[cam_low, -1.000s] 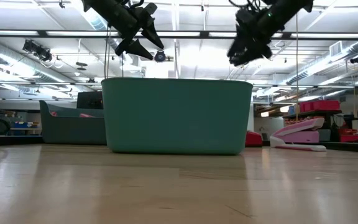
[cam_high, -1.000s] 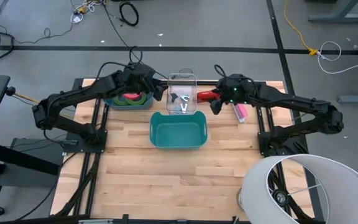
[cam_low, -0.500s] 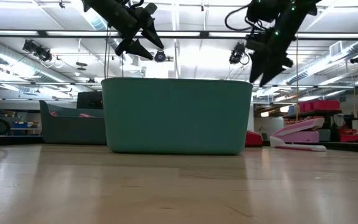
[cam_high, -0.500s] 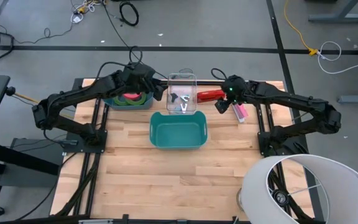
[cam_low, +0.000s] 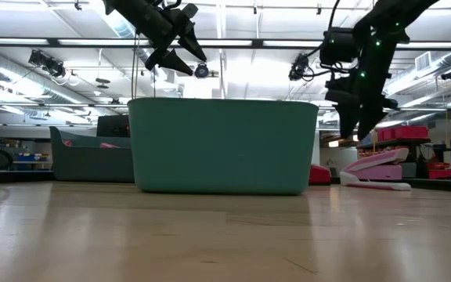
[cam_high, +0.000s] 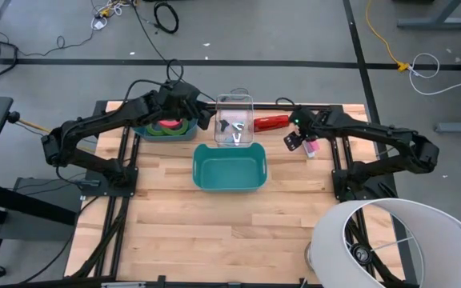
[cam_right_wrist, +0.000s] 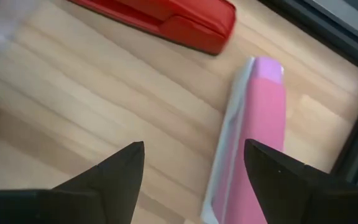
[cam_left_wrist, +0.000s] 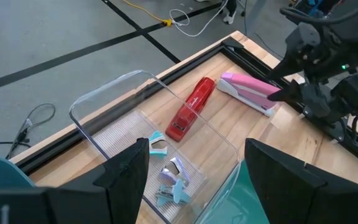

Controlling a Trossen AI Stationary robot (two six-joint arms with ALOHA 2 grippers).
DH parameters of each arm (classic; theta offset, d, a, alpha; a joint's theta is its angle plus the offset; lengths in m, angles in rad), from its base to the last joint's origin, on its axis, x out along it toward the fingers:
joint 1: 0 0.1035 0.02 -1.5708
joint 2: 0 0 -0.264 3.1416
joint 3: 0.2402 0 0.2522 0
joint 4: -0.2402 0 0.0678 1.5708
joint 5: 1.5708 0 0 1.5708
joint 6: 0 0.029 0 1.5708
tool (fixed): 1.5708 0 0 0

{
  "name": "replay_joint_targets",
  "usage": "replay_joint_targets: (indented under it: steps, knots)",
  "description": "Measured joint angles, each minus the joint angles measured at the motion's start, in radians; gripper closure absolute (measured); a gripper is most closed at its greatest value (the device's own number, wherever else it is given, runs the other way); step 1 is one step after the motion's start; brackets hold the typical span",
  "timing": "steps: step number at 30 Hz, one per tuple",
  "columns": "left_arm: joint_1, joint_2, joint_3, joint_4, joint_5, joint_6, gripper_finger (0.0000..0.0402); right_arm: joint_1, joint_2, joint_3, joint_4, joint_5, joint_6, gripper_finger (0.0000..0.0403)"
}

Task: Pick and place Stapler, Stapler remover, tape
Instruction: Put the pink stapler into the green bin

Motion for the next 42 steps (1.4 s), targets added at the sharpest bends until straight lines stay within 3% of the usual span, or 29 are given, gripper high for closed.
replay_joint_targets:
  steps: [14, 23, 42]
  knots:
    - [0.0, 0.0, 0.0, 0.0, 0.0, -0.004, 0.0133, -0.134, 0.001, -0.005, -0.062, 0.027, -0.016, 0.0128]
    - [0.0, 0.0, 0.0, 0.0, 0.0, -0.004, 0.0133, -0.169, 0.014, -0.005, -0.064, 0.027, -0.025, 0.01]
    - [0.0, 0.0, 0.0, -0.001, 0.0, -0.003, 0.0134, -0.172, 0.24, -0.005, -0.047, -0.028, -0.049, 0.0089]
